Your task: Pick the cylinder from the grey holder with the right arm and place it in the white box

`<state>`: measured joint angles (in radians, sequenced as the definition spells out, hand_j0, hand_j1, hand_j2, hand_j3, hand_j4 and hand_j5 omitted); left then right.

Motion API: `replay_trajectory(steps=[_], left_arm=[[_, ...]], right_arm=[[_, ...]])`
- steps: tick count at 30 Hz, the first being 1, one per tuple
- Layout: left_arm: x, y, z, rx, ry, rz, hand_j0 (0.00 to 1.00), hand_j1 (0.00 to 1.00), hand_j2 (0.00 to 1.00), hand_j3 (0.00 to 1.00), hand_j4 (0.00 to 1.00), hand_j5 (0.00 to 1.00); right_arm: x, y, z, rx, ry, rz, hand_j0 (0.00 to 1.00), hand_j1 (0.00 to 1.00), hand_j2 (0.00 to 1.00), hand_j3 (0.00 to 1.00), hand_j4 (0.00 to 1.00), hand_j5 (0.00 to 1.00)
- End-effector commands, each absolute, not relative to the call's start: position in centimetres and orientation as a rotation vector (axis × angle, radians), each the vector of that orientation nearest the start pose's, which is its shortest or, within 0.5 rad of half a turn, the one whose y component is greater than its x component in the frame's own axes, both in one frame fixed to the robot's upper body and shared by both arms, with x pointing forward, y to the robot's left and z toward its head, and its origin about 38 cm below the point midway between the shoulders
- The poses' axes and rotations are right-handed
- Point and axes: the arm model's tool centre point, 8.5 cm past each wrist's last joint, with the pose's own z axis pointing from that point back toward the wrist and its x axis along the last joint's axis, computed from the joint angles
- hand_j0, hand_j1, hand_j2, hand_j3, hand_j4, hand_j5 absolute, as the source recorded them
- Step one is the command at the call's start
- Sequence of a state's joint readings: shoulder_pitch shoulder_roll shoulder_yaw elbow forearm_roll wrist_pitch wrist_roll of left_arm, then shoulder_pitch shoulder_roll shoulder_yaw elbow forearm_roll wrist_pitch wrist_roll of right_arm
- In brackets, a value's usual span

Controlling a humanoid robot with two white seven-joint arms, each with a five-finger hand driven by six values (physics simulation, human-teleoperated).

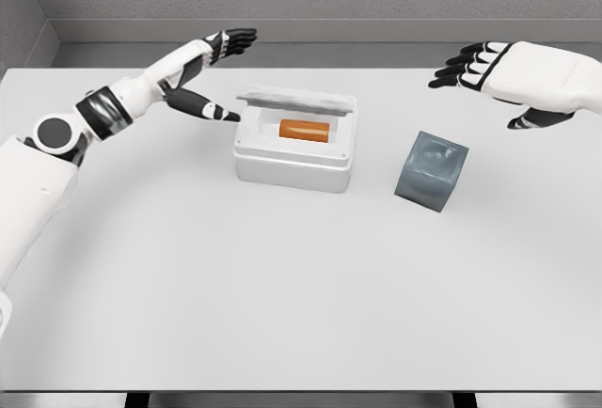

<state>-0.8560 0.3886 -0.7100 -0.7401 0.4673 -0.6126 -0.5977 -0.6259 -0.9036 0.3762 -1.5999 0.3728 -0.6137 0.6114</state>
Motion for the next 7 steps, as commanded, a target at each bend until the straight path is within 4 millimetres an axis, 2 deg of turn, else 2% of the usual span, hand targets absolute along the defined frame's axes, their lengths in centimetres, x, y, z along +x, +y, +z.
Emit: replay_trajectory(steps=[1, 3, 5, 7], left_arm=[[53.1, 25.3, 18.1, -0.303, -1.769, -1.054, 1.00, 1.00, 1.00, 1.00, 1.00, 1.00], [53.1, 26.0, 17.5, -0.289, -1.749, -1.043, 1.00, 1.00, 1.00, 1.00, 1.00, 1.00], [53.1, 28.0, 16.2, -0.249, -1.701, -1.013, 1.00, 1.00, 1.00, 1.00, 1.00, 1.00], [52.8, 28.9, 15.3, -0.235, -1.675, -0.999, 1.00, 1.00, 1.00, 1.00, 1.00, 1.00]], right_arm=[[41.9, -32.8, 30.7, 0.865, 2.022, -2.871, 1.00, 1.00, 1.00, 1.00, 1.00, 1.00], [41.9, -32.8, 30.7, 0.863, 2.022, -2.872, 1.00, 1.00, 1.00, 1.00, 1.00, 1.00], [41.9, -32.8, 30.5, 0.857, 2.021, -2.877, 1.00, 1.00, 1.00, 1.00, 1.00, 1.00], [41.9, -32.8, 30.6, 0.859, 2.021, -2.876, 1.00, 1.00, 1.00, 1.00, 1.00, 1.00]])
